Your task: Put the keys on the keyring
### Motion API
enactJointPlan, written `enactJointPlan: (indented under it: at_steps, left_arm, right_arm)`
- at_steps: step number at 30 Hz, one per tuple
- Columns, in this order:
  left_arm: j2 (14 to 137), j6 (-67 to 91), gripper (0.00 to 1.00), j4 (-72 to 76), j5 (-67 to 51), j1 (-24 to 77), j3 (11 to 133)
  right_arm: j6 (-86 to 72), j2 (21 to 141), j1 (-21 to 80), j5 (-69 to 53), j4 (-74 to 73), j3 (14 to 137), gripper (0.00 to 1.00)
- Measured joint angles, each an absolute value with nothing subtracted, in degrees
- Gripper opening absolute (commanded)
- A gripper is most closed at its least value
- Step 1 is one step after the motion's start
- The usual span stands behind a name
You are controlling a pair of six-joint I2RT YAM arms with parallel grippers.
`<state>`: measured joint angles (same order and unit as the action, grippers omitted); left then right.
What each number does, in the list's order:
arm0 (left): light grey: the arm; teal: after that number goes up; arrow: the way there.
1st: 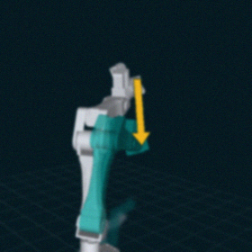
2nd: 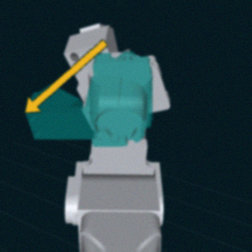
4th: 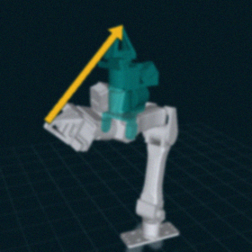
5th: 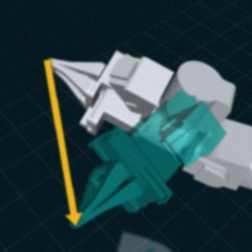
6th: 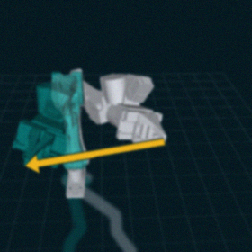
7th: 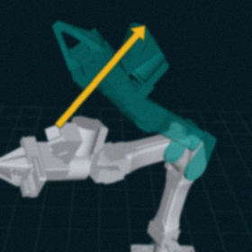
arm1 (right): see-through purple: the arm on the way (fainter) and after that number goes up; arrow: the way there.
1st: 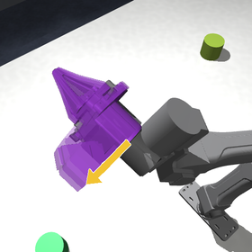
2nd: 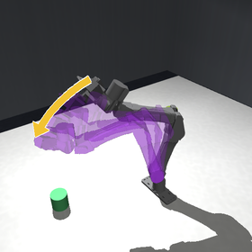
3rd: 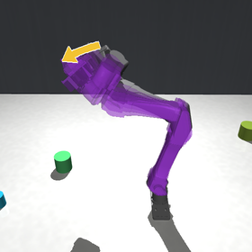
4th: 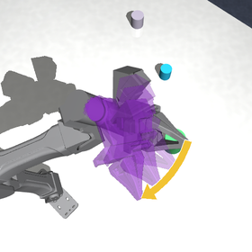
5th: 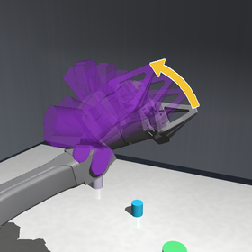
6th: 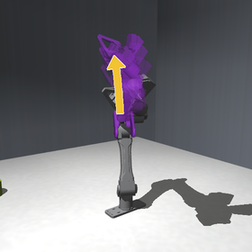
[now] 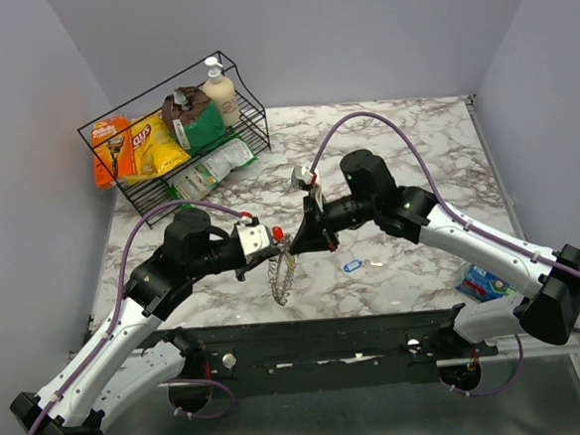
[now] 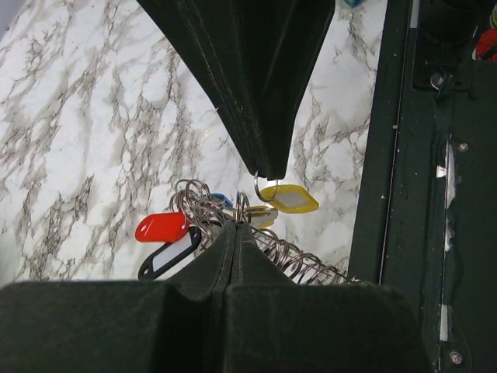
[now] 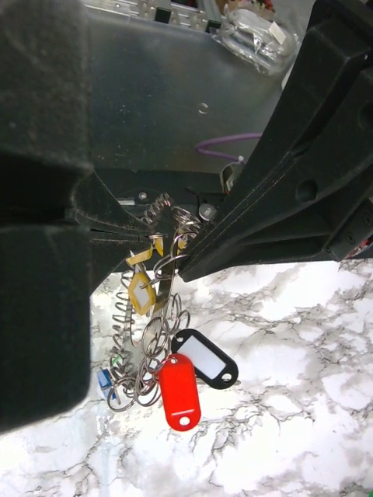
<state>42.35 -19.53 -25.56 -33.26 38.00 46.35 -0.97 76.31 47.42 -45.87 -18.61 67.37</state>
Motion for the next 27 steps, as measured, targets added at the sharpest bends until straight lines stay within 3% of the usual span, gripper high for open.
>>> enactJointPlan:
  at_steps: [27]
  left_arm:
    - [42.3,-19.5,0.00,-25.5,-33.3,38.0,46.3]
  right_arm:
    - [-4.5,77.5,47.7,-41.1,-18.6,67.4,0.00]
